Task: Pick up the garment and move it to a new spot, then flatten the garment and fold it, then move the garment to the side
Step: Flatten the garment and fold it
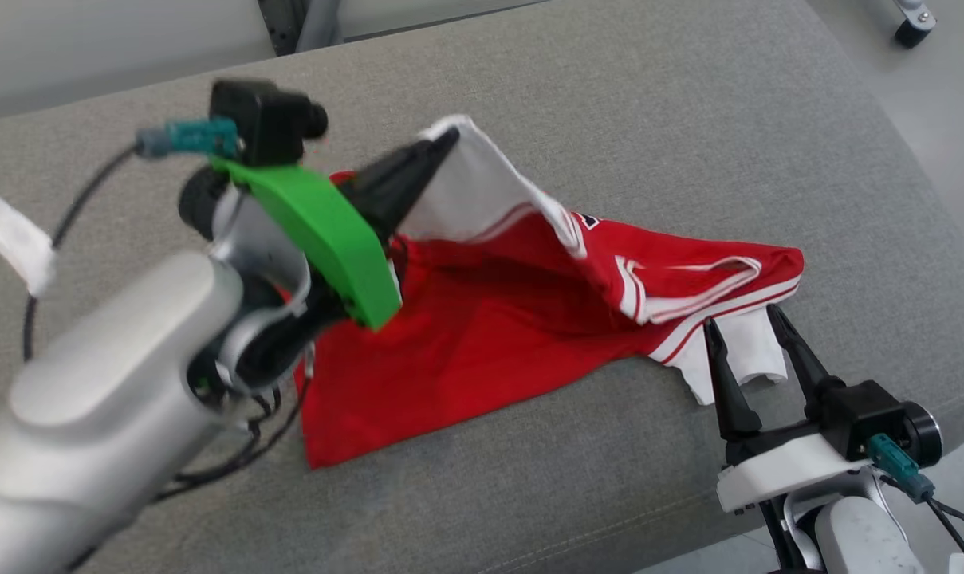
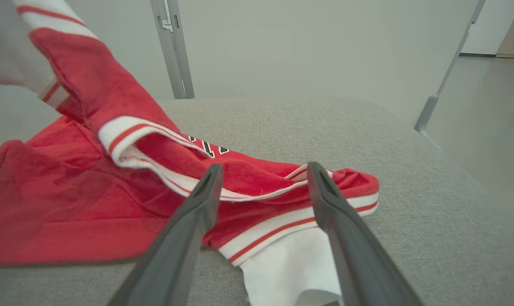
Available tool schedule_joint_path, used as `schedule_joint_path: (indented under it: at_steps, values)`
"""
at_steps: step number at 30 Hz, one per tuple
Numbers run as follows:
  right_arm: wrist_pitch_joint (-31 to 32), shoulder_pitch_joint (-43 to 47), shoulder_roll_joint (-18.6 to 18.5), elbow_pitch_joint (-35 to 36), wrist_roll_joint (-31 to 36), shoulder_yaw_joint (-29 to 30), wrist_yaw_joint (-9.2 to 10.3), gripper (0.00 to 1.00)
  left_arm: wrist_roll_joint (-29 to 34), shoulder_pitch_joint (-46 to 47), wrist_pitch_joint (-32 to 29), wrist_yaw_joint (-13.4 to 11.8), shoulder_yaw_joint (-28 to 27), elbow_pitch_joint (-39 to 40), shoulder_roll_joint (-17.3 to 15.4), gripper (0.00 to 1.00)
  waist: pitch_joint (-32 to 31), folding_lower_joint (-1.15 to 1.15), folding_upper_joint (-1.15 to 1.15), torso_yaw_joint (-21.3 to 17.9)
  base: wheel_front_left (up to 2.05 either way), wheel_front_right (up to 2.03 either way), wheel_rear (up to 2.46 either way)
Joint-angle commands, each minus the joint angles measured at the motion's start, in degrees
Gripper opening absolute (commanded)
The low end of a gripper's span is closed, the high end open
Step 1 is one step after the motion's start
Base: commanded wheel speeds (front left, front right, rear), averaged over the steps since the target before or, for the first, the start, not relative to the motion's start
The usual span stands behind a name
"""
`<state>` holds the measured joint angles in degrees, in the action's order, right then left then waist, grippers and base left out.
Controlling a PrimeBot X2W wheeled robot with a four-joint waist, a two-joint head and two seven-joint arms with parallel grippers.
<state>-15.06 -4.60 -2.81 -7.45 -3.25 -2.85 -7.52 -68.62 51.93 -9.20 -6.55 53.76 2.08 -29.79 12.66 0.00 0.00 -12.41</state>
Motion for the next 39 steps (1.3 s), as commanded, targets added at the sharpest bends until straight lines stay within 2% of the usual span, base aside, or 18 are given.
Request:
schedule_joint_path:
  at_steps: [1, 6, 10, 13, 18, 22, 23, 24, 25, 29, 32, 35, 39]
  values:
    - [-0.17, -1.16, -0.17, 0.27, -0.83, -0.16, 0.06, 1.00, 0.41, 3.38, -1.23, 0.06, -0.71, -2.17, 0.11, 0.00, 2.82, 0.00, 0.00, -2.55, 0.00, 0.00, 0.00]
    - [-0.17, -3.52, -0.14, 0.40, -4.43, -1.72, 0.06, 1.00, 4.12, 17.00, -5.62, 0.65, -2.34, -14.33, 0.38, 0.00, 7.09, 0.00, 0.00, -7.69, 0.00, 0.00, 0.00]
    - [-0.17, -4.20, -0.09, 0.03, -7.20, -2.86, 0.06, 1.00, 7.89, 24.78, -4.24, 2.30, -2.79, -23.52, 1.17, 0.00, 9.82, 0.00, 0.00, -11.43, 0.00, 0.00, 0.00]
    - [-0.17, -4.43, -0.08, -0.19, -9.21, -3.35, 0.06, 1.00, 11.45, 28.74, -2.43, 4.61, -1.35, -29.79, 1.86, 0.00, 11.38, 0.00, 0.00, -13.51, 0.00, 0.00, 0.00]
    - [-0.17, -5.22, -0.07, -0.08, -11.27, -4.61, 0.06, 1.00, 16.35, 31.49, 2.34, 10.58, 2.10, -37.31, 2.78, 0.00, 12.97, 0.00, 0.00, -16.15, 0.00, 0.00, 0.00]
    - [-0.17, -5.32, -0.08, 0.18, -11.82, -4.81, 0.06, 1.00, 17.58, 31.71, 7.52, 12.60, 2.86, -40.79, 3.04, 0.00, 13.39, 0.00, 0.00, -16.76, 0.00, 0.00, 0.00]
    - [-0.17, -5.33, -0.07, 0.22, -11.87, -4.70, 0.06, 1.00, 17.38, 31.58, 8.88, 12.85, 2.68, -42.19, 3.16, 0.16, 13.42, 0.00, 0.00, -16.74, 0.00, 0.00, 0.00]
    - [-0.17, -5.28, -0.08, 0.22, -11.82, -4.49, 0.06, 1.00, 17.08, 31.16, 9.16, 13.04, 2.80, -43.64, 3.29, 0.47, 13.39, 0.00, 0.00, -16.60, 0.00, 0.00, 0.00]
    - [-0.17, -5.17, -0.09, 0.23, -11.64, -4.16, 0.06, 1.00, 16.80, 30.48, 8.73, 13.15, 3.15, -45.13, 3.50, 1.00, 13.27, 0.00, 0.00, -16.34, 0.00, 0.00, 0.00]
    - [-0.17, -4.10, -0.10, -0.03, -9.95, -2.65, 0.06, 1.00, 16.43, 28.22, 6.78, 13.60, 5.12, -48.76, 2.66, 1.00, 11.95, 0.00, 0.00, -14.48, 0.00, 0.00, 0.00]
    - [-0.17, -3.48, -0.12, -0.28, -8.45, -1.45, 0.06, 1.00, 15.09, 25.40, 7.64, 13.68, 4.45, -49.99, 1.39, 1.00, 10.20, 0.00, 0.00, -12.43, 0.00, 0.00, 0.00]
    - [-0.17, -2.33, -0.15, -0.33, -7.01, -0.42, 0.06, 1.00, 14.00, 21.08, 10.45, 12.42, 3.84, -48.99, -0.17, 1.00, 8.09, 0.00, 0.00, -10.07, 0.00, 0.00, 0.00]
    - [-0.17, -0.62, -0.19, -0.42, -4.46, 1.42, 0.06, 1.00, 9.72, 10.56, 13.45, 10.13, 2.29, -44.35, -0.39, 1.00, 4.97, 0.00, 0.00, -5.80, 0.00, 0.00, 0.00]
